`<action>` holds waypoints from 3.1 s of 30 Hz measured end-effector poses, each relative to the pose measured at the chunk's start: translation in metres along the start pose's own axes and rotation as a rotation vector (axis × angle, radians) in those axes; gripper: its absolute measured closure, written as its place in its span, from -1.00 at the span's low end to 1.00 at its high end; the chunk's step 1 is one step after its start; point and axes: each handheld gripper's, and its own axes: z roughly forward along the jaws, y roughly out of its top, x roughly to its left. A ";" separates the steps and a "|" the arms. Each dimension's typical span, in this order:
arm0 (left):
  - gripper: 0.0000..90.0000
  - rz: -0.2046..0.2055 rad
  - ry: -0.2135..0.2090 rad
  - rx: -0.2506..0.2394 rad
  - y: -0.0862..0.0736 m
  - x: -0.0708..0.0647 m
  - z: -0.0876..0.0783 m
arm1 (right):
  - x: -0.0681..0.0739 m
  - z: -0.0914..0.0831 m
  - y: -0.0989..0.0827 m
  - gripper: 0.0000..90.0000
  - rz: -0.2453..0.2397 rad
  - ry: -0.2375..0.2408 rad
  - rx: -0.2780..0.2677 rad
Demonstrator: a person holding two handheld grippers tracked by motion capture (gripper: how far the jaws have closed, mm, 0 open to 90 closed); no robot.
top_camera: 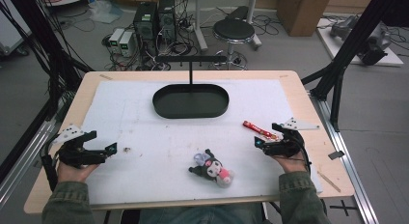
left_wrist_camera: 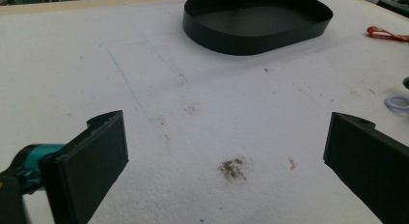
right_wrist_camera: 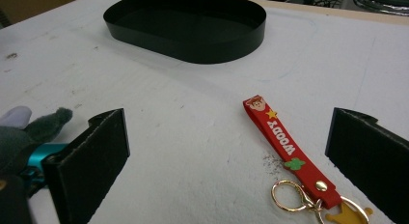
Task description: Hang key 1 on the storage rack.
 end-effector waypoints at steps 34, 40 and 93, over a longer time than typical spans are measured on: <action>-0.95 0.000 -0.017 -0.004 -0.002 0.002 -0.001 | 0.002 0.004 0.001 -0.98 0.001 -0.018 0.020; -0.95 -0.012 -0.020 -0.026 -0.003 0.006 -0.005 | 0.002 0.004 0.007 -0.98 -0.007 -0.036 0.029; -0.94 -0.016 -0.059 0.007 -0.004 0.007 0.000 | -0.009 0.079 0.069 -0.98 -0.122 -0.014 0.319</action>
